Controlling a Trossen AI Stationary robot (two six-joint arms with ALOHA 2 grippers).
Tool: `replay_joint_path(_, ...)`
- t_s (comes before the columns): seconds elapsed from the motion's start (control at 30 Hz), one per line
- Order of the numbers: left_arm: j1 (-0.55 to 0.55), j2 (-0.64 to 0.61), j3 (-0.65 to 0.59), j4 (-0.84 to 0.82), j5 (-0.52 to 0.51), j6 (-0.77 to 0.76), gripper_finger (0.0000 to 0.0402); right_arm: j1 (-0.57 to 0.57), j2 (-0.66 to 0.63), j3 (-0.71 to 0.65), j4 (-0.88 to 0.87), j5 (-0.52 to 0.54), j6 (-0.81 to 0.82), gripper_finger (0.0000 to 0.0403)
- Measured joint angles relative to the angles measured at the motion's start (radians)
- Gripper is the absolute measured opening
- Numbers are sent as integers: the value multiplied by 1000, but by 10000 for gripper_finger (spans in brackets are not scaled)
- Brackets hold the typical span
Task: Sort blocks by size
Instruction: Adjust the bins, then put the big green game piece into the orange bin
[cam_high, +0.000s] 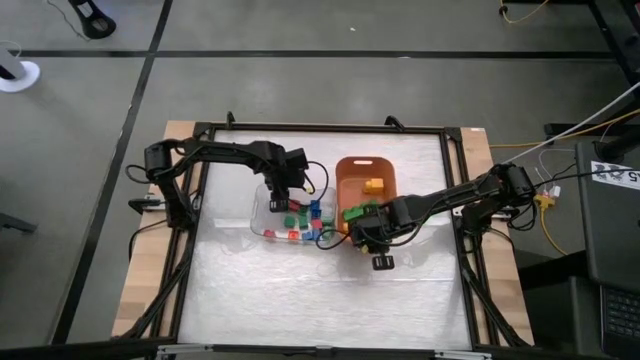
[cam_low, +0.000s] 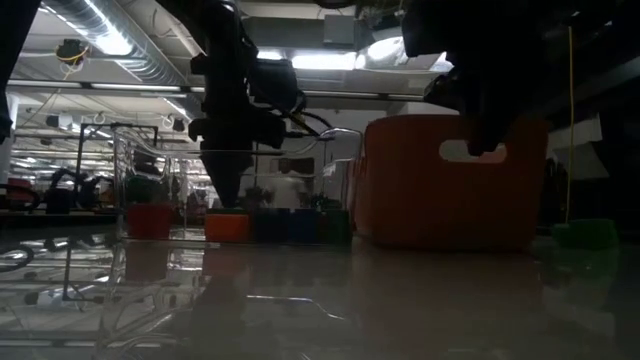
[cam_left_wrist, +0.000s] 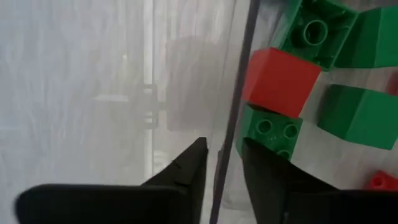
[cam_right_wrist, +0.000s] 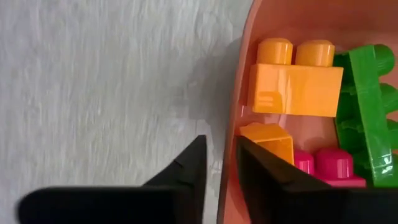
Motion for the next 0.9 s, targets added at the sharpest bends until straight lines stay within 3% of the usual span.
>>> replay_joint_path(0.27, -4, -2, 43, -9, 1, 4, 140, -1, -2, 9, -15, 9, -5, 139)
replay_joint_path(0.47, -4, -12, 131, -36, 3, 21, 143, 0, -6, 111, -148, 18, -12, 145)
replay_joint_path(0.63, -3, -57, 180, -85, 2, 44, 143, 0, -37, 171, -325, 142, -7, 145)
replay_joint_path(0.73, -3, -118, 190, -122, 0, 66, 143, 0, -86, 158, -409, 185, -6, 145)
replay_joint_path(0.9, -3, -229, 190, -129, -1, 35, 143, 0, -207, 62, -407, 220, 4, 145)
